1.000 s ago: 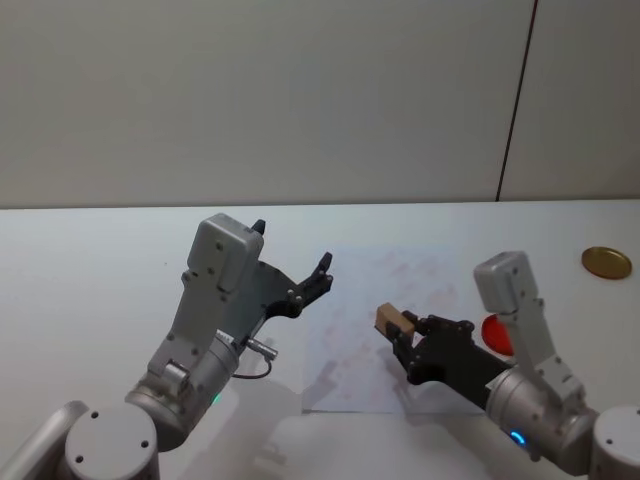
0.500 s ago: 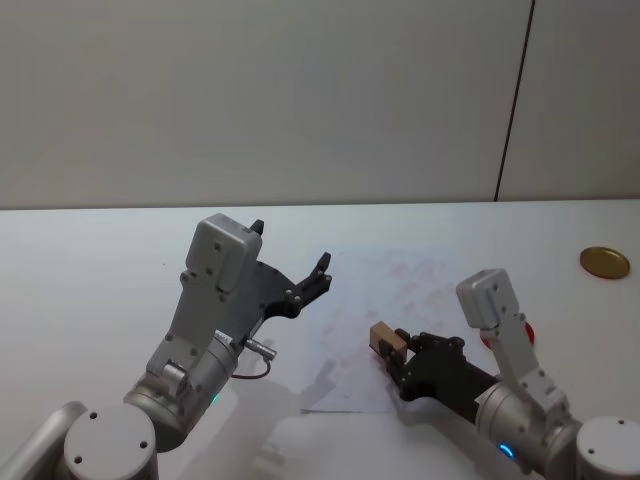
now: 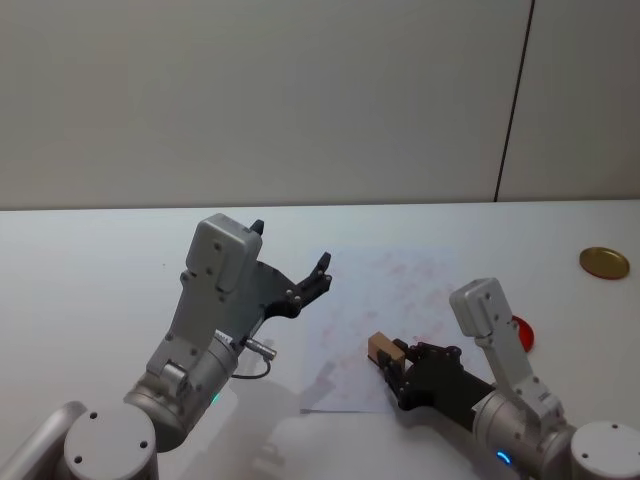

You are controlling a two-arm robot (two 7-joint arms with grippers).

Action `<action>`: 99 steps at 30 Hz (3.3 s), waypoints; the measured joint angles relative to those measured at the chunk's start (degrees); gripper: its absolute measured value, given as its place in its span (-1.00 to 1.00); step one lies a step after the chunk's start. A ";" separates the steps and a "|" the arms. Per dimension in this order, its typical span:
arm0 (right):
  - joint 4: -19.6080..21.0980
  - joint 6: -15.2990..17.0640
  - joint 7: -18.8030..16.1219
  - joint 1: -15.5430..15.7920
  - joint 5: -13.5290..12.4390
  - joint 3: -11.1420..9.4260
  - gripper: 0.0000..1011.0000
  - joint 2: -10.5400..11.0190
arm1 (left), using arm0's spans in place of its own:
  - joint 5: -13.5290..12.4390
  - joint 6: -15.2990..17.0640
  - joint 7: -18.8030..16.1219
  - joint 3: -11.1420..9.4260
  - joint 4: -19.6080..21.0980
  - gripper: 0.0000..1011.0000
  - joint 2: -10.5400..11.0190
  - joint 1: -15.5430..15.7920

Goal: Use the one hand to pick up the stamp and affix it onto the A4 paper.

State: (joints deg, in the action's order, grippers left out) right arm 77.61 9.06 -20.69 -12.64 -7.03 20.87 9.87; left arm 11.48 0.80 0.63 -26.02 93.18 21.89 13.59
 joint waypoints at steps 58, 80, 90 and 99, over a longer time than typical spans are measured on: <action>5.83 -1.23 5.98 0.75 -5.79 -7.09 -0.57 6.10 | 0.00 0.00 0.00 0.00 0.00 0.96 0.00 0.00; 1.13 -0.04 6.68 -0.04 -4.83 -8.41 -0.57 7.19 | 0.00 0.00 0.00 0.00 0.00 0.96 0.00 0.00; -0.41 0.76 6.02 -0.75 -4.49 -8.37 -0.57 6.98 | 0.00 0.00 0.00 0.00 0.00 0.96 0.00 0.00; -1.26 1.65 5.50 -1.27 -4.28 -8.30 -0.29 6.82 | 0.00 0.00 0.00 0.00 0.00 0.96 0.00 0.00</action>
State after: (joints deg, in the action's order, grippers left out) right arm 76.34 10.71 -15.19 -13.91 -11.31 12.56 16.69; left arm 11.48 0.79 0.62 -26.02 93.18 21.89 13.59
